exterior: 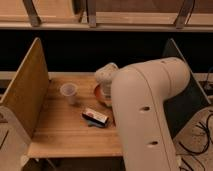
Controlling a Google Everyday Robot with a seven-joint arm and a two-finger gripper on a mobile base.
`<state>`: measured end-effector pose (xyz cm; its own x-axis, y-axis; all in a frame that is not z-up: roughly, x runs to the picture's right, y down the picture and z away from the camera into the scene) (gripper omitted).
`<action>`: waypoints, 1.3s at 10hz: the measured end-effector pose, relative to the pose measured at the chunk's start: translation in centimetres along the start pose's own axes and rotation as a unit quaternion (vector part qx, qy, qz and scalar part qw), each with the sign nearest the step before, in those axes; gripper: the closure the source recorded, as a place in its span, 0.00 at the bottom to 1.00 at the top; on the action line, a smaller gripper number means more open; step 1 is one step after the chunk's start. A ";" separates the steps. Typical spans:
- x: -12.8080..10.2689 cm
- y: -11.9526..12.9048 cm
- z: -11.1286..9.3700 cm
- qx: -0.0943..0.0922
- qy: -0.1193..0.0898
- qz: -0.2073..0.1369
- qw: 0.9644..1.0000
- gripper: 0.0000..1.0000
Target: Drag the ceramic bowl in a circle
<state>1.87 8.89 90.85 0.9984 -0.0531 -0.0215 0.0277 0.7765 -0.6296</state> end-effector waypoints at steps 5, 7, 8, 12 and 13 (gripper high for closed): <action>-6.5 -0.3 -0.2 0.001 -0.035 -0.068 0.997 1.00; -8.0 1.5 -0.5 -0.006 -0.044 -0.081 0.996 1.00; -8.2 3.0 -0.5 -0.014 -0.042 -0.083 0.996 1.00; -4.1 5.9 0.3 -0.042 -0.005 -0.032 0.999 1.00; -2.8 5.9 0.3 -0.043 0.007 -0.016 0.999 1.00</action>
<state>-0.76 13.79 87.43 0.9962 -0.0866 -0.0097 0.0556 0.7175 -0.6943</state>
